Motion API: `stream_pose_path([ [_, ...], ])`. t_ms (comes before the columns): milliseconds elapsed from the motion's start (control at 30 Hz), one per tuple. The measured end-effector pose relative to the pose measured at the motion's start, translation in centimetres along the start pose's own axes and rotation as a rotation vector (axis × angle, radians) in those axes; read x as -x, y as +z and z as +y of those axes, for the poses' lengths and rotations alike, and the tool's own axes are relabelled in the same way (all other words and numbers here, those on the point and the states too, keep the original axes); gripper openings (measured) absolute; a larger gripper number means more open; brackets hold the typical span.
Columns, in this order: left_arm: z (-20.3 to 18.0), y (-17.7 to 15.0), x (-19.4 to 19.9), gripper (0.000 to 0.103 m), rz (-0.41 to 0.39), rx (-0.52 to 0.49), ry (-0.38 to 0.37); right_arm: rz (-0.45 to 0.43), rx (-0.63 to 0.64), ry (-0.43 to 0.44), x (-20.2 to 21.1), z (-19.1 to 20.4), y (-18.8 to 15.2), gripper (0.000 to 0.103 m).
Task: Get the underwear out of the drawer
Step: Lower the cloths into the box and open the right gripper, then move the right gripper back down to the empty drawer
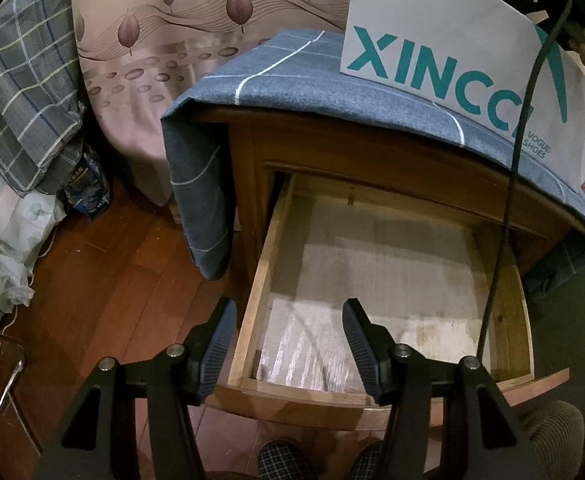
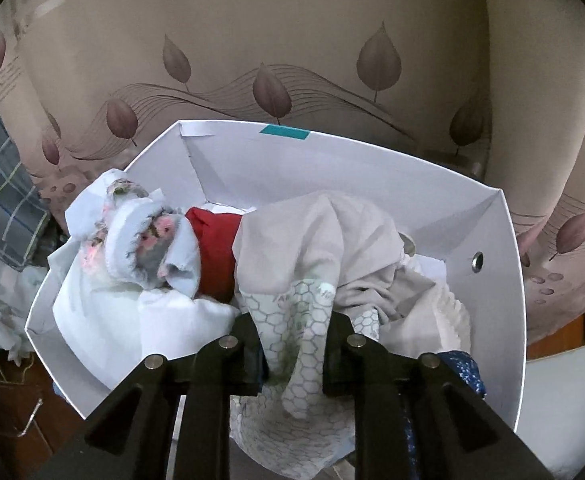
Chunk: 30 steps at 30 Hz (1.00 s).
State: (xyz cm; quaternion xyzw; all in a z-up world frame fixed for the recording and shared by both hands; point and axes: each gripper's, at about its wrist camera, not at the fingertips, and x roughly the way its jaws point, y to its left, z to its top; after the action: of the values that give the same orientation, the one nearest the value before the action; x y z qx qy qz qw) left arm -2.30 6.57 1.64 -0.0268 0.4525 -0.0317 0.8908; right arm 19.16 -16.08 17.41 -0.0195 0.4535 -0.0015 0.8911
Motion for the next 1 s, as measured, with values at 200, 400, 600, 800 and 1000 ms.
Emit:
stream_pose_path([
  [200,-0.1,0.0,0.1,0.057,0.002,0.0,-0.003,-0.025,0.009,-0.029,0.9,0.3,-0.5,0.037],
  [400,-0.4,0.1,0.1,0.057,0.002,-0.008,0.003,-0.092,0.009,-0.035,4.0,0.3,-0.5,0.068],
  [600,-0.7,0.1,-0.1,0.057,0.006,-0.014,0.01,-0.184,0.024,0.014,9.9,0.8,-0.3,0.082],
  [800,-0.7,0.1,-0.1,0.057,0.006,-0.018,0.014,-0.306,-0.005,0.072,16.3,0.6,-3.9,0.099],
  [1000,-0.9,-0.1,0.0,0.057,0.004,-0.026,0.023,-0.348,-0.047,0.028,18.1,-0.7,-11.9,0.102],
])
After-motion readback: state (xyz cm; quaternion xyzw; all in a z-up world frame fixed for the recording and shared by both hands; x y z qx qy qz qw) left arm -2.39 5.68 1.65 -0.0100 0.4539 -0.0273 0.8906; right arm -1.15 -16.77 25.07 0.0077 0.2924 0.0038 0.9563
